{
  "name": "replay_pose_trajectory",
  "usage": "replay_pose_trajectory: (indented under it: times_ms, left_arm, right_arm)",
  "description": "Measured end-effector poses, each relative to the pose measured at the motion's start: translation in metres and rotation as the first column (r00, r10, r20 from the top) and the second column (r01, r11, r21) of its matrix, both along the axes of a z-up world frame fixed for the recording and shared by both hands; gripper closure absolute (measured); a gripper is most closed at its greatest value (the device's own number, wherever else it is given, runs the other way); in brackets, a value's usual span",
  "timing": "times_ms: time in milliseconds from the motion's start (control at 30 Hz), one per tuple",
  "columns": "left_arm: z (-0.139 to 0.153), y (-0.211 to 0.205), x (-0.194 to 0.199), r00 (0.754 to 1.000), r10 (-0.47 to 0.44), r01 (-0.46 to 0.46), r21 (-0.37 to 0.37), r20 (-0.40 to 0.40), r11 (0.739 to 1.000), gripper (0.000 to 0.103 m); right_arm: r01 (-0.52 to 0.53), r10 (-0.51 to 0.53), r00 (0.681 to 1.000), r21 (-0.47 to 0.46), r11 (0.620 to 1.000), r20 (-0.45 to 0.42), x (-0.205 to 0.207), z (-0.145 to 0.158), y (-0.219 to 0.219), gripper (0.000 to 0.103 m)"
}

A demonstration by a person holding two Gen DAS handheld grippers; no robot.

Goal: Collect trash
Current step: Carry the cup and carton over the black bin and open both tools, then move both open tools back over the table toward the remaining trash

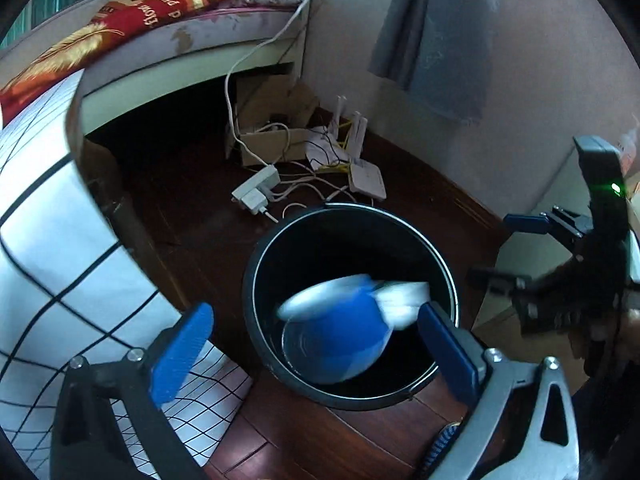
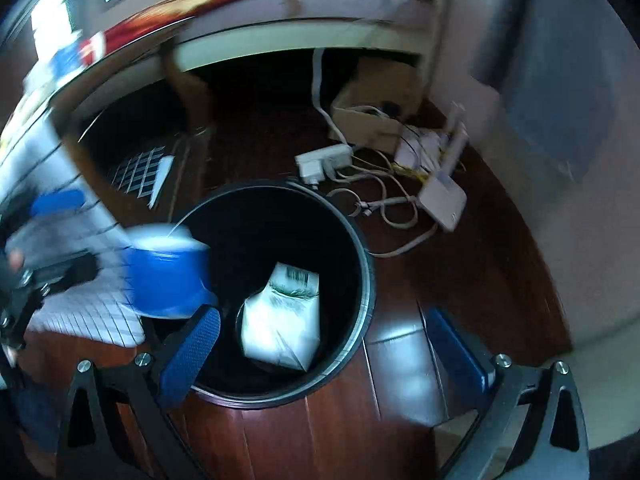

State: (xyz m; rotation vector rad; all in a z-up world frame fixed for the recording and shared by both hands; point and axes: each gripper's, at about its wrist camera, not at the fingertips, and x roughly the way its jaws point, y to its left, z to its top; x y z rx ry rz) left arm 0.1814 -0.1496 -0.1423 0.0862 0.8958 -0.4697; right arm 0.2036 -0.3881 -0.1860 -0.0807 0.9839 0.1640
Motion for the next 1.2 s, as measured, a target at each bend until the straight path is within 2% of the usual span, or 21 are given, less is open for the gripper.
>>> replay_pose_trajectory:
  times_ms: [200, 533, 700, 867, 1067, 1200]
  left_arm:
    - [0.01, 0.007, -0.009, 0.996, 0.075, -0.075, 0.019, 0.045, 0.997, 0.0]
    - [0.035, 0.026, -0.022, 0.978, 0.174, -0.176, 0.009, 0.11, 0.984, 0.0]
    - [0.056, 0.041, -0.034, 0.966, 0.204, -0.207, 0.001, 0.157, 0.978, 0.0]
    - [0.075, 0.065, -0.045, 0.948, 0.252, -0.255, -0.012, 0.194, 0.967, 0.0]
    - [0.09, 0.096, -0.06, 0.92, 0.315, -0.319, -0.022, 0.236, 0.948, 0.0]
    - [0.097, 0.122, -0.07, 0.889, 0.375, -0.38, -0.032, 0.262, 0.924, 0.0]
  right_arm:
    - [0.076, -0.077, 0.996, 0.021, 0.997, 0.047, -0.006, 0.012, -0.006, 0.0]
    - [0.058, -0.059, 0.992, 0.011, 0.998, 0.112, -0.02, 0.033, 0.025, 0.0]
    - [0.051, -0.053, 0.986, 0.02, 0.999, 0.156, -0.032, 0.055, 0.043, 0.0]
    - [0.063, -0.066, 0.976, 0.02, 0.998, 0.207, -0.046, 0.076, 0.062, 0.0]
    - [0.029, -0.04, 0.961, 0.041, 0.999, 0.275, -0.061, 0.101, 0.094, 0.0]
    - [-0.007, -0.01, 0.945, 0.053, 0.999, 0.326, -0.071, 0.118, 0.121, 0.0]
